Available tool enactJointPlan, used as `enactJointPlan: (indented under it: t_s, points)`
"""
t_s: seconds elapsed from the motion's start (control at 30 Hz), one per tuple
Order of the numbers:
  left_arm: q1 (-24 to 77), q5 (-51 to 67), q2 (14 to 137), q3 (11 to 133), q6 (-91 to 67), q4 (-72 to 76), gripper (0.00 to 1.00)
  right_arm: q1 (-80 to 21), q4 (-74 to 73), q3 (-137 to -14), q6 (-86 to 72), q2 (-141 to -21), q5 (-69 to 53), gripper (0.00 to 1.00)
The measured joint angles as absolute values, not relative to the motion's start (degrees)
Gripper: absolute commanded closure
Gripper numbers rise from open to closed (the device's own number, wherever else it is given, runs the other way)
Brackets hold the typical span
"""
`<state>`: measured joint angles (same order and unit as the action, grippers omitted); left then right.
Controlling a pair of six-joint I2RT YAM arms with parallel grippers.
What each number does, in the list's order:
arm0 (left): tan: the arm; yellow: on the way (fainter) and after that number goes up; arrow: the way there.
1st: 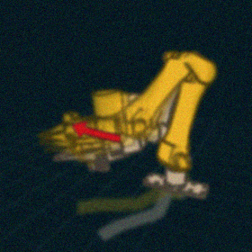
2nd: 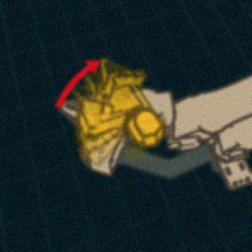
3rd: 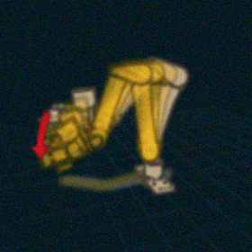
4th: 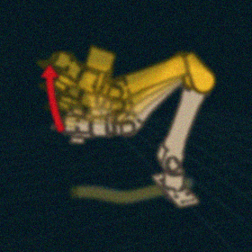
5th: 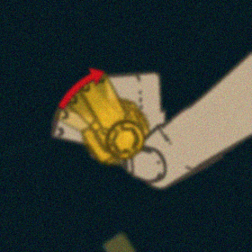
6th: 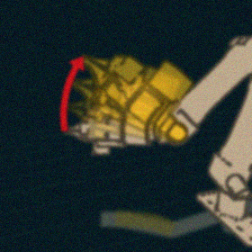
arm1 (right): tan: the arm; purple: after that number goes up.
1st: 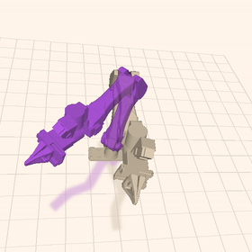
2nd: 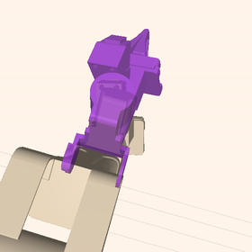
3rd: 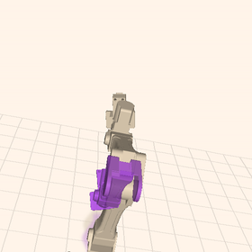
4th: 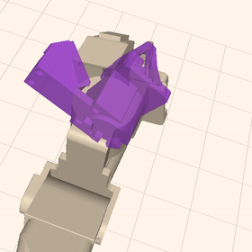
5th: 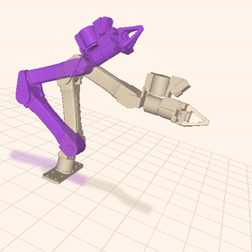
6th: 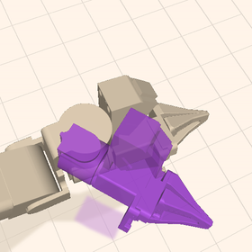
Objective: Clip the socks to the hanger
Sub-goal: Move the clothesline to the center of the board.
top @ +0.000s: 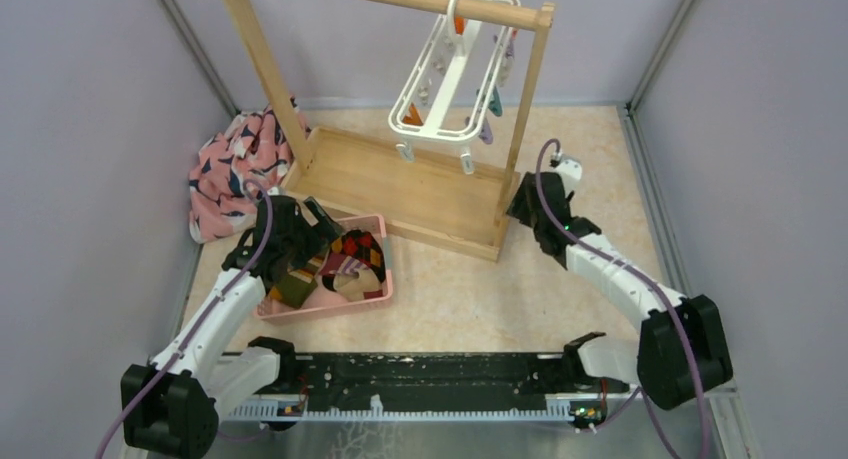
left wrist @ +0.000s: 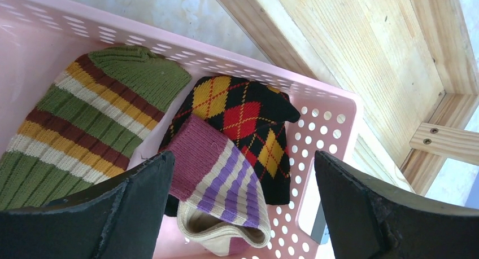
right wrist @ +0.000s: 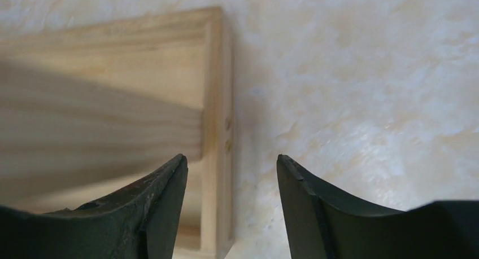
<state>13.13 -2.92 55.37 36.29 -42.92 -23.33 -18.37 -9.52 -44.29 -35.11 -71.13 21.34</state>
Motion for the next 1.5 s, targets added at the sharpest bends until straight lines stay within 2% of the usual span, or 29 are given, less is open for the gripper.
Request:
enactJointPlan:
  t_s: [0.07, 0.17, 0.27, 0.33, 0.5, 0.73, 1.03, 1.3, 1.5]
  points:
    - [13.13, -2.92, 55.37, 36.29, -42.92, -23.18, 0.01, -24.45, -10.85, -42.52, -35.16, -68.53, 22.98, 0.50]
    - [13.15, -2.72, 55.37, 36.29, -42.89, -22.92, 0.01, -34.50, -11.53, -42.33, -35.33, -67.44, 25.87, 0.68]
    - [13.15, -2.59, 55.37, 36.29, -42.87, -22.83, 0.01, -42.74, -11.35, -42.33, -35.88, -67.85, 27.70, 0.93]
    - [13.15, -2.50, 55.33, 36.29, -42.87, -22.83, 0.01, -44.84, -10.24, -42.41, -35.68, -69.36, 28.45, 1.00]
    - [13.15, -2.55, 54.06, 36.29, -42.85, -23.09, 0.01, -45.21, -11.33, -50.06, -32.51, -82.74, 29.10, 1.00]
    - [13.26, -3.40, 50.52, 36.29, -42.87, -23.99, 0.01, -46.02, -16.38, -77.60, -26.02, -108.79, 35.22, 1.00]
    - [13.41, -3.97, 49.56, 36.29, -42.89, -25.91, 0.01, -45.30, -24.95, -102.59, -19.86, -132.68, 42.04, 1.00]
    - [13.41, -5.45, 46.35, 36.27, -43.09, -27.86, 0.01, -41.95, -28.18, -119.79, -17.56, -143.26, 44.38, 1.00]
    - [13.41, -6.48, 45.43, 36.27, -43.03, -28.84, 0.01, -37.39, -31.57, -125.89, -19.09, -146.19, 43.24, 1.00]
